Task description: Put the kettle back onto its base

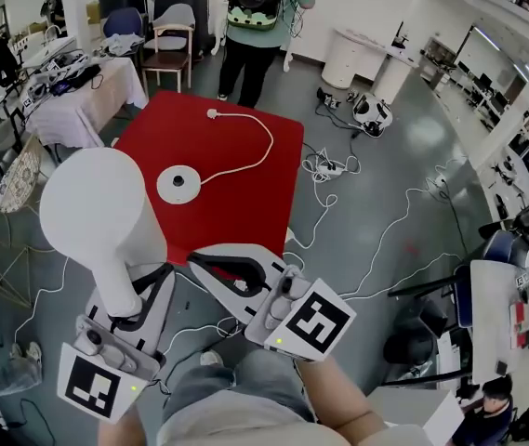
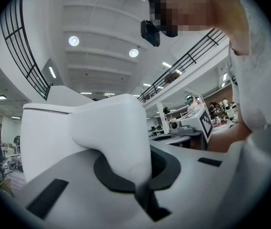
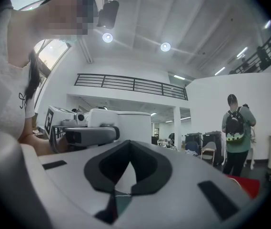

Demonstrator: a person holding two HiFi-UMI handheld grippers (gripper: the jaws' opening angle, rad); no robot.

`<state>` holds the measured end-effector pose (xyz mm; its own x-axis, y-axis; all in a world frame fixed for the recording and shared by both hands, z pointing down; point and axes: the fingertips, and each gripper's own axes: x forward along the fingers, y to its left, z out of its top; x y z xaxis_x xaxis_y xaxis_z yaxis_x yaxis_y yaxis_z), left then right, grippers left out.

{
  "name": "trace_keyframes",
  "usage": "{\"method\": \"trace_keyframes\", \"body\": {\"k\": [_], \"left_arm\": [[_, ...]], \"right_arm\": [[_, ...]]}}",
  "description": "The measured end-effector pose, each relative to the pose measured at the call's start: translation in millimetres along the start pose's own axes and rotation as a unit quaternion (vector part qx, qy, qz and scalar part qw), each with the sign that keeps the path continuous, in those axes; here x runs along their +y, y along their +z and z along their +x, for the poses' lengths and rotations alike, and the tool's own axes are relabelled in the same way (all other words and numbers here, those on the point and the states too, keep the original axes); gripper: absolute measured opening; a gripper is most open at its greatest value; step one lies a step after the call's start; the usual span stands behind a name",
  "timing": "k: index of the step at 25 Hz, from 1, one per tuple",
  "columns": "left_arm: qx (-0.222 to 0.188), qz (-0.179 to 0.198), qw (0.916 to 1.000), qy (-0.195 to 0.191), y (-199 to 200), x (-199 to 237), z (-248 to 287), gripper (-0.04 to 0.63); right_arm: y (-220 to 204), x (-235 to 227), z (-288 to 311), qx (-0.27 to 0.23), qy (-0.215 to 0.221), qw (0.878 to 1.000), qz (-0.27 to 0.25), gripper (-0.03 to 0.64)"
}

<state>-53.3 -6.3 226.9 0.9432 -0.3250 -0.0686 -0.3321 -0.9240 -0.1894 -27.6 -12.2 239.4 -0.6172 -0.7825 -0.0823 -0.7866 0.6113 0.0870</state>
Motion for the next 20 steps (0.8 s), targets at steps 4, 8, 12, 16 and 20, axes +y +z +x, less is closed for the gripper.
{"method": "trace_keyframes", "body": {"k": [4, 8, 12, 16, 20], "left_arm": [[0.003, -0.005, 1.0000, 0.002, -7.0, 14.5, 9.6, 0.006], [0.010, -0.007, 0.9999, 0.011, -13.8, 24.3, 28.5, 0.006], [0.017, -0.010, 0.9992, 0.034, -24.1, 39.3, 50.3, 0.006], [0.019, -0.010, 0.9974, 0.069, -30.6, 49.3, 76.8, 0.006], [0.025, -0.010, 0.9939, 0.107, -39.0, 57.4, 100.5, 0.006]], "right_arm": [[-3.9, -16.5, 14.6, -0.008, 0.006, 1.000, 0.006, 0.008], [-8.8, -38.0, 21.4, -0.006, 0.020, 1.000, 0.014, 0.008], [-15.8, -64.5, 30.2, -0.004, 0.044, 0.999, 0.010, 0.008], [-20.9, -94.2, 31.4, 0.002, 0.076, 0.997, 0.012, 0.008], [-25.3, -122.9, 31.7, 0.005, 0.110, 0.994, 0.012, 0.008]]}}
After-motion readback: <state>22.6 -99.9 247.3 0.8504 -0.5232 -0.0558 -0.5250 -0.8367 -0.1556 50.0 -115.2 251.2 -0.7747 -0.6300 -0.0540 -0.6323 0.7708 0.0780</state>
